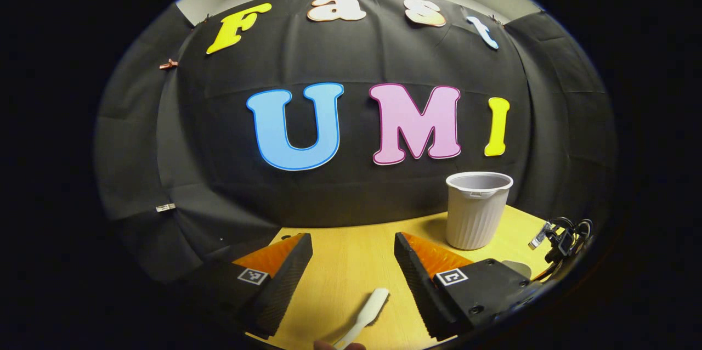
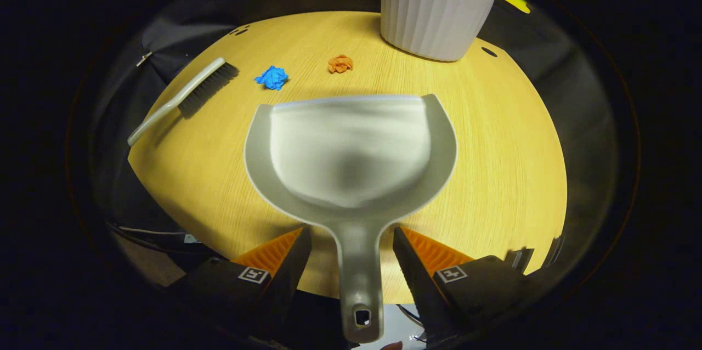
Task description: Pick up the small broom and dustpan from the desktop, sweep the trash into the dustpan with the broom, and then empty the trash into the garbage bin.
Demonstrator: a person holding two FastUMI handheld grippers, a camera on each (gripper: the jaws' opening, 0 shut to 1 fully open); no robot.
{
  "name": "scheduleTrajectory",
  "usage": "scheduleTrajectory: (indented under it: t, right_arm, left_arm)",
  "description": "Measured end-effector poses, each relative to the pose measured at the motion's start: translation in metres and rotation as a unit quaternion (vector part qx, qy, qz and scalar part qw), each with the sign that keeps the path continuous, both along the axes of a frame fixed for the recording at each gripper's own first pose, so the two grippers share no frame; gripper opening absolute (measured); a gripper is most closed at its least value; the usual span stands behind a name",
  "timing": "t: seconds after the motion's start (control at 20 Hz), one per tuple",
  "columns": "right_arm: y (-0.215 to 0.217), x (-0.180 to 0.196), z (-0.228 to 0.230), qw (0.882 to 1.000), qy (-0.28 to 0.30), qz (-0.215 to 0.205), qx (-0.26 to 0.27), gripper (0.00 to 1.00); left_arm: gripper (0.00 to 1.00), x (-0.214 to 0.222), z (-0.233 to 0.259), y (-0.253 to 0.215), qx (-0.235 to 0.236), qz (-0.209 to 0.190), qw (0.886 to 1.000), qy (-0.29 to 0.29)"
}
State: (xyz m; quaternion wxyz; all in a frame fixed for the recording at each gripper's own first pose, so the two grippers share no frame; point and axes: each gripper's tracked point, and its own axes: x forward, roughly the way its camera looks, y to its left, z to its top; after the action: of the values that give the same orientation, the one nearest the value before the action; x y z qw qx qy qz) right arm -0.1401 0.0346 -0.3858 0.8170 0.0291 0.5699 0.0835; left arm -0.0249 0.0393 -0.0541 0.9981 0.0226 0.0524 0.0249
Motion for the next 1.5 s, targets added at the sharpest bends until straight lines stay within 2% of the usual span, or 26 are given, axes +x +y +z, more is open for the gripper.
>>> scheduleTrajectory:
  t: [0.15, 0.3, 0.35, 0.45, 0.5, 0.55, 0.6, 0.65, 0.75, 0.85, 0.95, 1.1, 1.15, 1.2, 1.3, 1.5]
  right_arm:
    - [0.001, 0.007, -0.007, 1.000, 0.017, -0.005, 0.004, 0.90]
    - [-0.003, 0.013, -0.011, 1.000, 0.028, 0.000, -0.004, 0.78]
    - [-0.003, 0.014, -0.012, 0.999, 0.037, 0.004, -0.007, 0.78]
    - [-0.005, 0.013, -0.013, 0.998, 0.061, 0.002, -0.008, 0.61]
    - [-0.004, 0.015, -0.014, 0.998, 0.061, 0.003, -0.009, 0.41]
    - [-0.004, 0.017, -0.014, 0.998, 0.057, 0.011, -0.011, 0.40]
    - [-0.005, 0.015, -0.013, 0.998, 0.053, 0.015, -0.012, 0.36]
    - [-0.005, 0.018, -0.012, 0.999, 0.049, 0.015, -0.009, 0.39]
    - [-0.004, 0.020, -0.010, 0.999, 0.030, 0.024, 0.001, 0.37]
    - [-0.007, 0.018, -0.006, 0.999, 0.018, 0.034, 0.001, 0.33]
    - [-0.006, 0.019, 0.003, 0.999, 0.002, 0.050, 0.005, 0.36]
    - [-0.006, 0.014, 0.012, 0.997, -0.008, 0.079, 0.002, 0.40]
    - [-0.005, 0.013, 0.014, 0.996, -0.008, 0.085, 0.004, 0.36]
    - [-0.004, 0.011, 0.017, 0.996, -0.008, 0.089, 0.007, 0.40]
    - [-0.005, 0.010, 0.020, 0.995, -0.013, 0.097, 0.006, 0.36]
    - [-0.006, 0.008, 0.024, 0.994, -0.015, 0.107, 0.006, 0.36]
  left_arm:
    - [0.95, -0.003, -0.004, 0.006, -0.003, 0.005, 1.000, 0.004]
    - [0.95, -0.004, -0.006, 0.014, -0.005, 0.016, 1.000, 0.004]
    - [0.95, -0.004, -0.007, 0.015, -0.006, 0.019, 1.000, 0.006]
    - [0.95, -0.004, -0.012, 0.017, -0.007, 0.025, 1.000, 0.012]
    - [0.95, -0.005, -0.015, 0.016, -0.007, 0.027, 0.999, 0.016]
    - [0.95, -0.004, -0.018, 0.017, -0.006, 0.029, 0.999, 0.020]
    - [0.95, -0.004, -0.022, 0.016, -0.005, 0.029, 0.999, 0.025]
    - [0.95, -0.003, -0.027, 0.016, -0.005, 0.029, 0.999, 0.032]
    - [0.95, -0.001, -0.042, 0.017, -0.004, 0.028, 0.998, 0.053]
    - [0.96, 0.000, -0.061, 0.017, -0.004, 0.015, 0.997, 0.082]
    - [0.97, 0.002, -0.085, 0.013, 0.002, -0.009, 0.992, 0.122]
    - [0.97, -0.003, -0.134, 0.002, 0.006, -0.059, 0.976, 0.209]
    - [0.96, -0.007, -0.153, 0.003, 0.005, -0.065, 0.967, 0.246]
    - [0.97, -0.008, -0.174, 0.004, 0.003, -0.067, 0.957, 0.281]
    - [0.97, -0.009, -0.207, 0.007, 0.002, -0.073, 0.939, 0.337]
    - [0.96, -0.012, -0.265, 0.007, 0.021, -0.104, 0.899, 0.424]
